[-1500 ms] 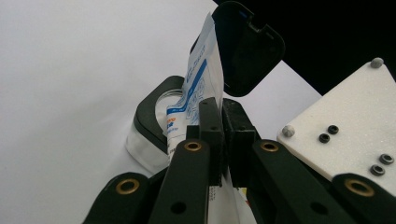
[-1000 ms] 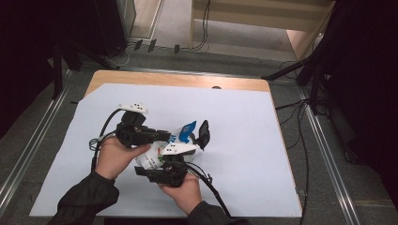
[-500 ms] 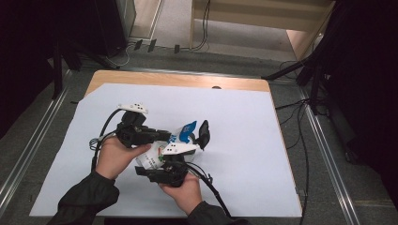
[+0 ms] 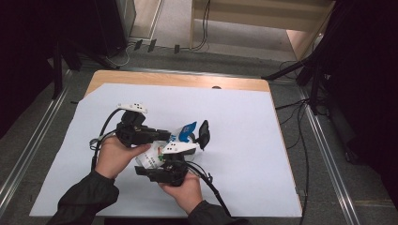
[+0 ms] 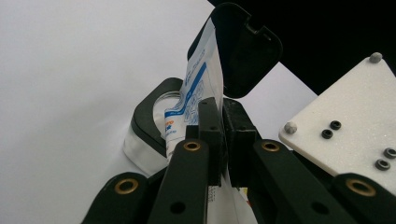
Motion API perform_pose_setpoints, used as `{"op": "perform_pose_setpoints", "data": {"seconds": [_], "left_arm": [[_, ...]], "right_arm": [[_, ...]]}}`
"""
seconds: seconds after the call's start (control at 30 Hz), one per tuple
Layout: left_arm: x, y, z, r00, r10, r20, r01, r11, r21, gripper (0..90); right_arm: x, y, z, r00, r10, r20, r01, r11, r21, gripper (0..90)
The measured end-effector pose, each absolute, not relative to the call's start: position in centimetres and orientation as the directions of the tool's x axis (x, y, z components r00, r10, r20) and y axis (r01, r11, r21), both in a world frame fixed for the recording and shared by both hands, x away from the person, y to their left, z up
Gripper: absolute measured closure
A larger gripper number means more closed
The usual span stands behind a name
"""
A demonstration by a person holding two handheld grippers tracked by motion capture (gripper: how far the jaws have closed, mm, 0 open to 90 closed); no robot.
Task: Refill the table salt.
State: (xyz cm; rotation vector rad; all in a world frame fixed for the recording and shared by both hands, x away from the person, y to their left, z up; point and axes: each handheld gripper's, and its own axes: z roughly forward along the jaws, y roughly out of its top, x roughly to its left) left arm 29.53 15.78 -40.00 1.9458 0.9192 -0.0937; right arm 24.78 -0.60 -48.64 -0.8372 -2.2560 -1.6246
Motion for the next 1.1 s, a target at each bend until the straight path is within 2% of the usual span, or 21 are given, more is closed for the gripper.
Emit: {"op": "perform_pose_setpoints", "data": {"seconds": [0.6,1.1], "left_arm": [[29.58,15.90,-39.97,0.711,0.558,-0.428,0.635,-0.249,0.731,87.8],[29.57,15.81,-40.00,0.711,0.563,-0.421,0.631,-0.248,0.735,88.0]], "right_arm": [[24.76,-0.61,-48.60,-0.790,0.296,0.536,0.600,0.197,0.775,62.7],[24.86,-0.63,-48.60,-0.799,0.303,0.520,0.588,0.207,0.782,62.8]]}}
